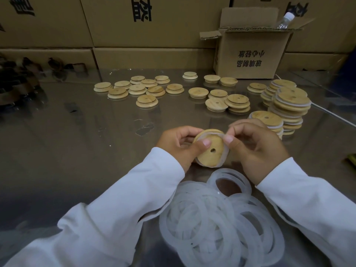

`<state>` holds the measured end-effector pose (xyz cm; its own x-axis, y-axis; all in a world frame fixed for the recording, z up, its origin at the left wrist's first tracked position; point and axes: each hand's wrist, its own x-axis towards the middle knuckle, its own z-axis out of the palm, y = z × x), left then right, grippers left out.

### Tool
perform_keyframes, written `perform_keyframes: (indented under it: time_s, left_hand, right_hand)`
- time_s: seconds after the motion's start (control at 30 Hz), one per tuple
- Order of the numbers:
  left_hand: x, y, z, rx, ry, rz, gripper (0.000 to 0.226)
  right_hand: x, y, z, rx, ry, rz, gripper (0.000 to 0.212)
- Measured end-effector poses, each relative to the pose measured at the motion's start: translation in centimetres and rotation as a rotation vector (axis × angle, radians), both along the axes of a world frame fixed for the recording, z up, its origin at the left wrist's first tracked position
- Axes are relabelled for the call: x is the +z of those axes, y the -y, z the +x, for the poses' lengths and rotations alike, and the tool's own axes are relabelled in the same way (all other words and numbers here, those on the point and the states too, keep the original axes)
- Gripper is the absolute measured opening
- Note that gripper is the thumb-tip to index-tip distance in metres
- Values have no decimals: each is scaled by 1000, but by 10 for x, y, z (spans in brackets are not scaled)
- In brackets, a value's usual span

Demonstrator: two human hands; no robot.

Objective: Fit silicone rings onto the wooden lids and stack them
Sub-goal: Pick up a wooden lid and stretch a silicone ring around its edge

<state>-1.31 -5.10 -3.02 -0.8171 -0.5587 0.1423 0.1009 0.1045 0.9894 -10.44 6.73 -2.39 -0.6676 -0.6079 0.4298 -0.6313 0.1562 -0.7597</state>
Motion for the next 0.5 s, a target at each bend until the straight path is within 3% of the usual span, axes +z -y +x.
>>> perform_keyframes:
  time_s: [0.2, 0.5]
  left_hand:
    - [4, 8, 4, -16, -50, -129, 19]
    - [-2, 6, 3, 41, -37, -14, 13]
  right_hand:
    - [3, -1, -6, -37, 70, -13, 24]
    - [2, -4, -3, -13, 142, -71, 13]
